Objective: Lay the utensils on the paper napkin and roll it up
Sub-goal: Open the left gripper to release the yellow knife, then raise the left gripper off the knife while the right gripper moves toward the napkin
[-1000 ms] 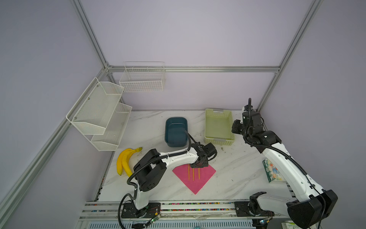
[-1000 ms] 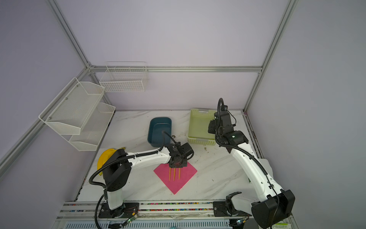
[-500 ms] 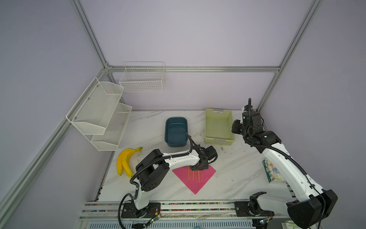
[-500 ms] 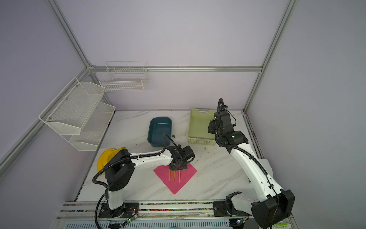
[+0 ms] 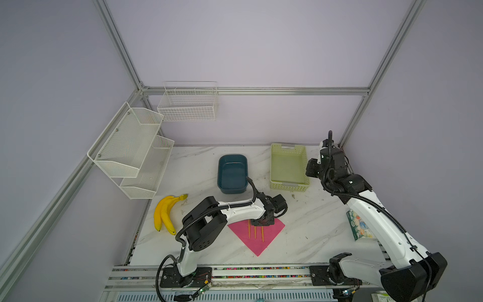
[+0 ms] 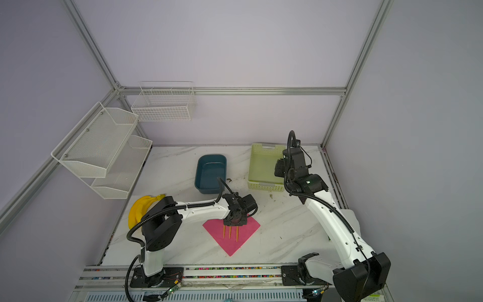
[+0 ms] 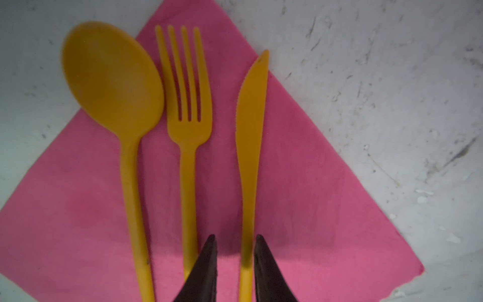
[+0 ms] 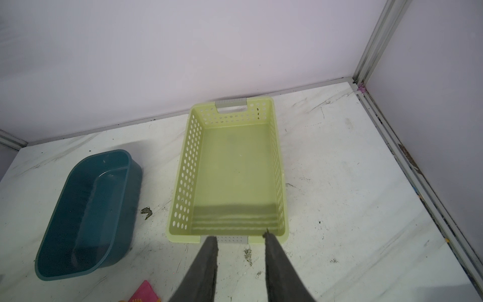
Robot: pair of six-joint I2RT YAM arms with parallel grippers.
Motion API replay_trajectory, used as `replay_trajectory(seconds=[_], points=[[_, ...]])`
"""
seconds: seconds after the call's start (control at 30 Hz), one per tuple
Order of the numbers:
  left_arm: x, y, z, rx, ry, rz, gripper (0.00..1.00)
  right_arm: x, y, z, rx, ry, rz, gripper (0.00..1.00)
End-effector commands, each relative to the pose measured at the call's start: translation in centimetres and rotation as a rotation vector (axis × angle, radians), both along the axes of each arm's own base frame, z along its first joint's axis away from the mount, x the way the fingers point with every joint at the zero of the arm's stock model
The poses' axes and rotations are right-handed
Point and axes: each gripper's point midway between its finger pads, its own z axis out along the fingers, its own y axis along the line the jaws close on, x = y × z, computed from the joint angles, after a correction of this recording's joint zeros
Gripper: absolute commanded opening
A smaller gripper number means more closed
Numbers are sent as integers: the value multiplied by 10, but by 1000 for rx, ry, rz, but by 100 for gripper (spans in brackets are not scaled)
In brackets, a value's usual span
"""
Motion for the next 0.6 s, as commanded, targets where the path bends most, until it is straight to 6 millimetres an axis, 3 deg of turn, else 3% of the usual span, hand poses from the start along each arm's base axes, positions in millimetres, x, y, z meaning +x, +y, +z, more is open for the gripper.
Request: replay_trajectory(seconds=[0.0, 0.1, 0.17, 0.27, 0.47, 0.57], points=[[8, -4, 26, -25, -55, -3, 27, -3, 2, 5, -11, -20, 19, 34], [10, -4, 41, -37, -80, -20, 28, -4, 14, 2, 7, 4, 83, 34], [11, -2, 50, -44, -97, -32, 28, -10, 33, 1, 16, 22, 213, 37], [11, 2, 64, -51, -125, -51, 28, -11, 38, -5, 51, 66, 216, 37], [16, 21, 87, -51, -172, -89, 29, -23, 58, -57, 140, 271, 256, 36], [22, 36, 97, -53, -184, -110, 29, -35, 74, -74, 166, 315, 253, 35]])
